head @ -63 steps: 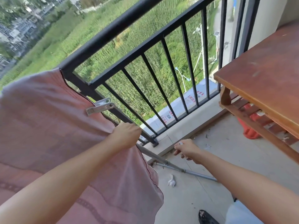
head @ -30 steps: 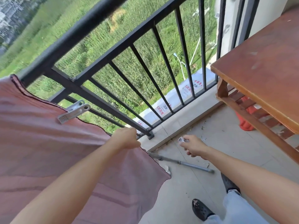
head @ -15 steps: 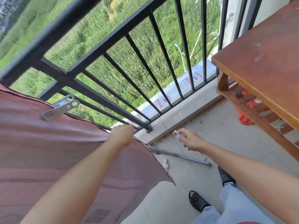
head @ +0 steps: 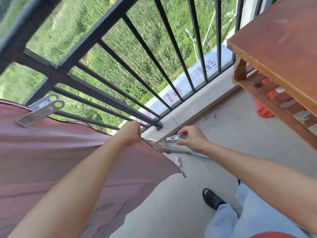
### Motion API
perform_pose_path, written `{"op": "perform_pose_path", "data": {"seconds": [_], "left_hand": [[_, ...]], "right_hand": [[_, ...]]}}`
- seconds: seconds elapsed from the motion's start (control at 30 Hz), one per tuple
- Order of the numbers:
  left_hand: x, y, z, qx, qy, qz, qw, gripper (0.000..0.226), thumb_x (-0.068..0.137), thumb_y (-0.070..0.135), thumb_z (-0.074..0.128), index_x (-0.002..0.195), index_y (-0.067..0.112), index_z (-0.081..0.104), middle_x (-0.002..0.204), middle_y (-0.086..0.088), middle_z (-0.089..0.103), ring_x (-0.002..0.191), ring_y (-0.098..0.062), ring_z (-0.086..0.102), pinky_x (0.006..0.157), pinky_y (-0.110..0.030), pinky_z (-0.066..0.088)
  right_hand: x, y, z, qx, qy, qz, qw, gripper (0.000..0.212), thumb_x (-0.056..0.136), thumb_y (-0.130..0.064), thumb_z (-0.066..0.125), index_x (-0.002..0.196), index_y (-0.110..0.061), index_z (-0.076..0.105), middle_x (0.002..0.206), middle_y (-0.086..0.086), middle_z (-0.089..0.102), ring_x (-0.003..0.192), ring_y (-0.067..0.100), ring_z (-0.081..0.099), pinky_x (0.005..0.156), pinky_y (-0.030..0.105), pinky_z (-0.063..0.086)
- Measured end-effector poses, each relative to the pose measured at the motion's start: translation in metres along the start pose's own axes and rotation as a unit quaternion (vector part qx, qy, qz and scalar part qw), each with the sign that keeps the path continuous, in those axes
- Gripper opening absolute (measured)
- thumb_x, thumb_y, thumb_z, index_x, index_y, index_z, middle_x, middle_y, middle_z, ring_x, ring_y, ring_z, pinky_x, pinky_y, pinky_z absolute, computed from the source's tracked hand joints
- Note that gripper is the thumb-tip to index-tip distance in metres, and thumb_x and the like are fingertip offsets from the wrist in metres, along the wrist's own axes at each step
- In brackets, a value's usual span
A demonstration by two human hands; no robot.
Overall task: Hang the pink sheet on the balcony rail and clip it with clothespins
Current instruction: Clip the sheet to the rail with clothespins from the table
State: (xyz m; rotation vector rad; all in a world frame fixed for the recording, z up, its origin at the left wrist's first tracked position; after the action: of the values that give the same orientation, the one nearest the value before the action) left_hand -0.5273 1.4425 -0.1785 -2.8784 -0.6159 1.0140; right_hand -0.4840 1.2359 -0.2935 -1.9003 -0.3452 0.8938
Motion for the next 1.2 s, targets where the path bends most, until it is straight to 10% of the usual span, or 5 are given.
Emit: {"op": "perform_pose_path", "data": {"seconds": [0.47,0.73,1.07,1.2], "left_hand": [[-0.028,-0.003,-0.005,-0.055,0.02,0.027,0.998,0.021,0.066,-0.003,0.066,0.058,0.016,0.073,0.057,0.004,0.063,0.058,-0.012,0.058,0.051,-0.023,0.044],[-0.043,-0.002,-0.009,-0.095,0.033,0.058,0.993,0.022,0.061,-0.006,0.065,0.055,0.014,0.071,0.051,0.007,0.061,0.053,-0.005,0.055,0.049,-0.023,0.047],[-0.051,-0.016,-0.018,-0.109,0.092,0.017,0.99,0.029,0.061,-0.014,0.05,0.062,0.008,0.069,0.062,-0.001,0.064,0.062,-0.016,0.057,0.058,-0.028,0.05],[-0.053,-0.023,-0.016,-0.07,0.079,-0.005,0.994,0.028,0.067,-0.009,0.047,0.068,0.014,0.064,0.073,-0.001,0.064,0.075,-0.024,0.061,0.066,-0.037,0.054]], "right_hand": [[0.008,-0.08,0.073,-0.142,-0.06,-0.134,0.979,0.027,0.079,-0.035,0.077,0.086,-0.009,0.069,0.081,0.0,0.065,0.081,0.019,0.057,0.071,0.033,0.046],[0.021,-0.086,0.094,-0.03,-0.112,-0.113,0.987,0.025,0.066,-0.021,0.089,0.076,-0.02,0.066,0.076,-0.006,0.064,0.077,0.016,0.064,0.072,0.029,0.051],[0.01,-0.073,0.117,0.117,-0.181,-0.035,0.976,0.054,0.075,0.003,0.076,0.125,-0.01,0.061,0.11,0.001,0.06,0.098,0.016,0.063,0.068,0.007,0.05],[0.005,-0.053,0.113,0.145,-0.163,-0.001,0.976,0.07,0.076,-0.001,0.078,0.138,-0.018,0.05,0.125,0.005,0.052,0.1,0.017,0.063,0.082,0.029,0.057]]}}
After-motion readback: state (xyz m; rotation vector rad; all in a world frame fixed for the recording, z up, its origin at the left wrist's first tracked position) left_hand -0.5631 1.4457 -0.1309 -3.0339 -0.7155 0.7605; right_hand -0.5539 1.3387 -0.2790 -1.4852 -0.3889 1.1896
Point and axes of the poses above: each hand's wrist, its own x-axis towards the middle knuckle, its own z-axis out of the palm, y = z × x, the point moved 8 cm from there along x, towards the middle knuckle
